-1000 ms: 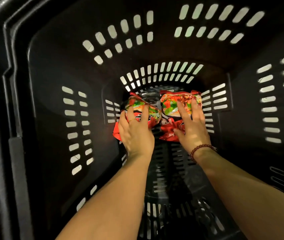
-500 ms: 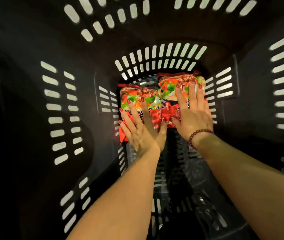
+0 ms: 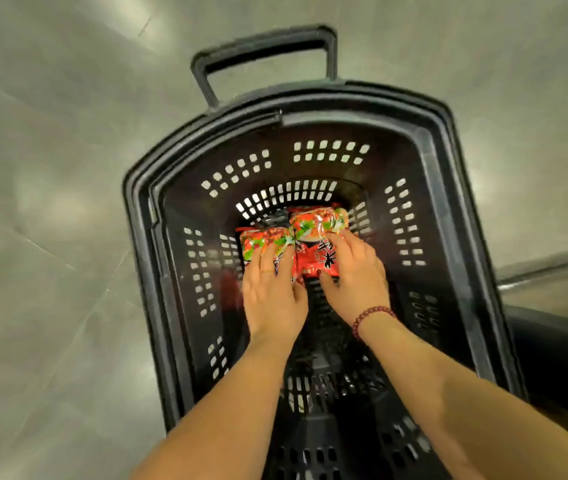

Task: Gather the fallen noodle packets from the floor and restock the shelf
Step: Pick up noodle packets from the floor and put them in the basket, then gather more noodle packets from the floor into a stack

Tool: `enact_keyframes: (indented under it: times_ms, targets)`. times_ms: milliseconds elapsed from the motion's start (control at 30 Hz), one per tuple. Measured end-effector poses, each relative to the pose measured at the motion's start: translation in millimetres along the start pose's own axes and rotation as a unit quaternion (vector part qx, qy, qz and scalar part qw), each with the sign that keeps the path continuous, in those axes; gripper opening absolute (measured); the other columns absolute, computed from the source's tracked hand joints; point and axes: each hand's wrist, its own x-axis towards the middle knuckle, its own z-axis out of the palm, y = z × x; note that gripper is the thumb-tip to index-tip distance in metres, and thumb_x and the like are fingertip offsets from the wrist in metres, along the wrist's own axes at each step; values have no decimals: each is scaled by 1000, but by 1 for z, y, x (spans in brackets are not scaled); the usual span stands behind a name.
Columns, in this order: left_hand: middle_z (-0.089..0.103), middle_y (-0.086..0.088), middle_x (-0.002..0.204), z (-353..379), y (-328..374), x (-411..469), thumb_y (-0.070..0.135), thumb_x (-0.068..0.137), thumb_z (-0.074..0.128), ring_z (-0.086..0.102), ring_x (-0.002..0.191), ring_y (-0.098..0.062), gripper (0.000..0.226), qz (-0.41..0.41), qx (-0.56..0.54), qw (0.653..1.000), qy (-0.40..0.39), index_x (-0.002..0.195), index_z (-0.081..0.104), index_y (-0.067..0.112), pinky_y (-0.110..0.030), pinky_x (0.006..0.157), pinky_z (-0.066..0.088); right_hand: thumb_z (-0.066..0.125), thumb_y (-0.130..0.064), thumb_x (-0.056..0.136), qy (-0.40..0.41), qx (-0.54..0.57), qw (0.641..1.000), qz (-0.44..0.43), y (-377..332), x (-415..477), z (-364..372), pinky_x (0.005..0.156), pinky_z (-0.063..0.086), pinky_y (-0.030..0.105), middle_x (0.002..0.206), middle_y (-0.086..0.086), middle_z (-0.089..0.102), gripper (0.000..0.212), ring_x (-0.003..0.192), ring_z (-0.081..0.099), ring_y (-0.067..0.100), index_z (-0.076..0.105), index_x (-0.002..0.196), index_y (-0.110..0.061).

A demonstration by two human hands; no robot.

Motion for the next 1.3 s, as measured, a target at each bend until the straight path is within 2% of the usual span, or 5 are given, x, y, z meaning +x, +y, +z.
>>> enact_keyframes:
  times_ms: [333,567,800,933,1300]
  targets:
    - [57,-13,131,-234,61,-55,17,79,65,50,121,-35,50,194,-17,981,4,128,60,12,-50,98,46,64,-31,86,107,39,993,35,-93,-130,-185,110,32,43,142,8,46,54,132,40,28,49,135,-15]
    - [62,-10,121,-343,94,-122,25,75,57,57,110,-32,54,401,51,912,-70,127,61,11,-43,91,50,60,-40,84,163,20,979,117,-137,-252,-262,99,42,43,129,6,54,50,118,50,29,53,128,-16]
    - [62,-9,115,-395,145,-198,36,75,44,58,105,-32,57,587,113,792,-128,124,60,11,-45,85,52,75,-33,73,237,20,943,232,-156,-408,-275,93,48,45,125,14,59,56,111,57,36,60,121,-10]
    - [63,-8,116,-392,182,-252,38,76,49,59,104,-32,54,671,138,712,-156,122,61,13,-42,84,54,65,-39,84,265,36,906,327,-156,-495,-271,104,39,41,141,8,48,56,127,45,29,52,133,-15]
    - [53,-5,135,-333,225,-523,37,89,61,48,123,-28,54,841,197,455,-215,139,49,19,-41,96,47,59,-45,88,360,122,727,572,-163,-783,-175,104,37,37,141,2,47,59,129,41,24,44,139,-20]
